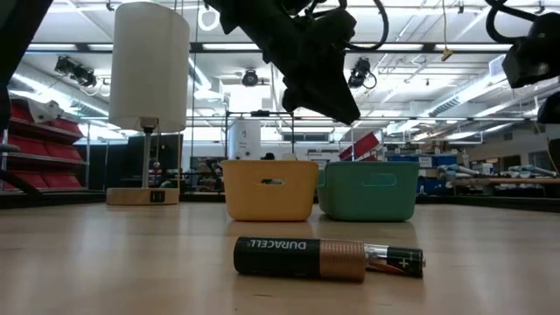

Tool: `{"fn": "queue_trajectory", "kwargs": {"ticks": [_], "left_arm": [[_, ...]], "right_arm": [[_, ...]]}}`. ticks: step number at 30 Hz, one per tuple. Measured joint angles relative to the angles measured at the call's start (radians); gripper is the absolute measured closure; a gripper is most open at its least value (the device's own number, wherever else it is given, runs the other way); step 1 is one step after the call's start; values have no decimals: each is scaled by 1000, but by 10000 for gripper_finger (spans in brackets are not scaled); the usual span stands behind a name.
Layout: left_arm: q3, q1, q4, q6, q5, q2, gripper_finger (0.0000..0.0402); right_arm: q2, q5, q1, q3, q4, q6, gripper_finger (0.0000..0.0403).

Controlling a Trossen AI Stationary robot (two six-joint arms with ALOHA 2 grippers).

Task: Sort batteries
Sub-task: Put the silver battery into the blue bin

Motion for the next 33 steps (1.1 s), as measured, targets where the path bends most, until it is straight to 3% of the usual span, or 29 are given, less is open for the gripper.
{"fn": "queue_trajectory", "kwargs": {"ticks": [6, 11, 15, 18, 22, 29, 33], "left_arm": [[0, 8, -10, 7, -3, 0, 282], [39, 8, -28, -45, 1, -2, 282], [119, 8, -150, -17, -3, -5, 282], [149, 8, -213, -14, -68, -7, 282], [148, 12, -276, -104, -212, -6, 282], [148, 1, -282, -91, -208, 2, 293], [148, -6, -369, -9, -215, 2, 314]], "right_arm": [[0, -7, 24, 0, 30, -55, 312], [0, -57, 37, 0, 54, 75, 312], [0, -64, 70, 0, 104, 140, 306], [0, -42, 100, 0, 149, 172, 300], [0, -3, 135, 0, 186, 208, 286], [0, -4, 171, 0, 131, 367, 245], [0, -71, 184, 0, 125, 427, 220]]}}
